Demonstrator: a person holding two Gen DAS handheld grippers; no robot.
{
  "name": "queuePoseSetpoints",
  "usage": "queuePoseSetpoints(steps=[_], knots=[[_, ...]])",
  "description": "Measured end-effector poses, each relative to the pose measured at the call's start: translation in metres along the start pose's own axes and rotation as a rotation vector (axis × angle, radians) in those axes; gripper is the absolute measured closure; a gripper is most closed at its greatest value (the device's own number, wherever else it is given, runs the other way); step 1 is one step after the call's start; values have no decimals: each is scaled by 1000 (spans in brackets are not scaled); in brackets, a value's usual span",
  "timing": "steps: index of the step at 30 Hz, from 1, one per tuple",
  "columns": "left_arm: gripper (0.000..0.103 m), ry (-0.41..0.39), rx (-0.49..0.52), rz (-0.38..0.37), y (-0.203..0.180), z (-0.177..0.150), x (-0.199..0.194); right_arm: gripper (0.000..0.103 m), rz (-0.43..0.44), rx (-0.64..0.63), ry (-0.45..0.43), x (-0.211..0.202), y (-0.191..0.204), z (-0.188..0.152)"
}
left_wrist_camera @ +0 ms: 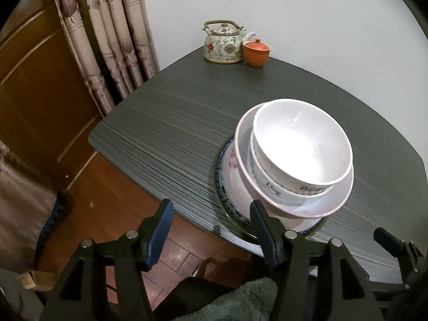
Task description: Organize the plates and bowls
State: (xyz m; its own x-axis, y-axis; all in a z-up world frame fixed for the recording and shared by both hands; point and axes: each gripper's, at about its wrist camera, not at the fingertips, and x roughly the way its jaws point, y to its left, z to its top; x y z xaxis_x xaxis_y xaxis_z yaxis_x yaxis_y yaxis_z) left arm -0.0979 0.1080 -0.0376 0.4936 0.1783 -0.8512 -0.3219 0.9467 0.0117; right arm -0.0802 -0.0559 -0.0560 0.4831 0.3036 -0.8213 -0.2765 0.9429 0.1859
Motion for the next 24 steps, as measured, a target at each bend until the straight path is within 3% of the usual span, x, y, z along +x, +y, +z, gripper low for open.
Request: queuePoseSetpoints(steps=[24], knots=[[40,-8,19,5,-7,-2,-5,1,-11,-15,3,-5,8,-10]])
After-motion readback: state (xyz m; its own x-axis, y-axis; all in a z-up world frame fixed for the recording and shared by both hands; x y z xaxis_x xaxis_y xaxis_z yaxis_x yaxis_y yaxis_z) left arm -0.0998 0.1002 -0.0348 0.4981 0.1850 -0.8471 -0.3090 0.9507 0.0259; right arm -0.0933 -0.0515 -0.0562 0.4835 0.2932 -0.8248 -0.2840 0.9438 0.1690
